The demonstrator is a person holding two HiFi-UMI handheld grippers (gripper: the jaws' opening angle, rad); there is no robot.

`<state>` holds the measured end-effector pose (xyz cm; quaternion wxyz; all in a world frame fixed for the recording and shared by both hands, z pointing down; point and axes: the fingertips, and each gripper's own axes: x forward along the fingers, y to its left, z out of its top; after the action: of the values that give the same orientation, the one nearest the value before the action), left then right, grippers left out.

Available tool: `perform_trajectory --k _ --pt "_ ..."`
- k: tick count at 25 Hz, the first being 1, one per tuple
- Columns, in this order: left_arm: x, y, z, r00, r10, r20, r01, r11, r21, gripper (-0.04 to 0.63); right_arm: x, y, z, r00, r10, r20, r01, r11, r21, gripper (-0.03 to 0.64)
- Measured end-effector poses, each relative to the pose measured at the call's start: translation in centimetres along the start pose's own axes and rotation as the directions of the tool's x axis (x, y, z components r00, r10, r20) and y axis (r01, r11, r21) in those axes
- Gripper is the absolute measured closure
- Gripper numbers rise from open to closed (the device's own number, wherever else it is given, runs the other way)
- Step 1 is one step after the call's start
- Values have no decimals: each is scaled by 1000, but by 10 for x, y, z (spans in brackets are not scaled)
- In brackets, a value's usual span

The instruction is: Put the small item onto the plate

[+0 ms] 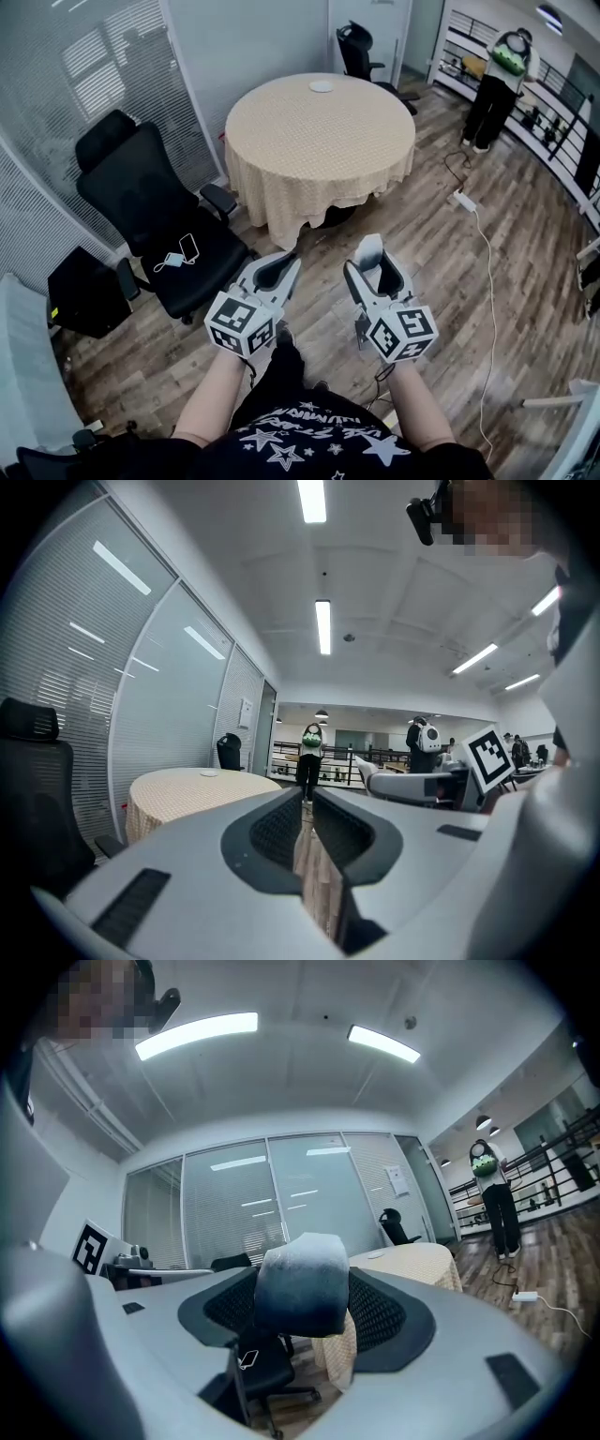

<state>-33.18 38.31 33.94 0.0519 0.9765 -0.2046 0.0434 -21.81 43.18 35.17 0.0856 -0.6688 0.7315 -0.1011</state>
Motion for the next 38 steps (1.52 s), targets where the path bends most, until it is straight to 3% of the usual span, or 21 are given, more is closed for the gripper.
perform_trajectory --k 4,8,16,19,24,30,38 --pt "41 15 -7 999 -39 -24 38 999 -29 555 23 -22 -3 999 -14 -33 13 1000 -8 310" --pt "93 42 -6 994 -108 5 108 989 -97 555 65 -50 -4 998 -42 -46 41 999 -21 310" --pt "185 118 10 985 -171 21 172 977 -129 555 164 -113 19 994 -102 -33 103 995 20 310" --pt "207 153 16 989 -148 26 150 981 -124 555 199 -127 25 992 -121 -28 122 992 36 310" --pt "234 199 8 988 -155 15 155 967 -201 555 239 -143 19 989 -142 -50 144 989 34 310" --pt "260 215 0 987 -161 6 159 964 -211 555 256 -173 16 985 -162 -64 164 986 40 310" --pt "302 235 -6 997 -79 -26 73 980 -183 555 305 -226 18 994 -95 -59 100 991 90 310"
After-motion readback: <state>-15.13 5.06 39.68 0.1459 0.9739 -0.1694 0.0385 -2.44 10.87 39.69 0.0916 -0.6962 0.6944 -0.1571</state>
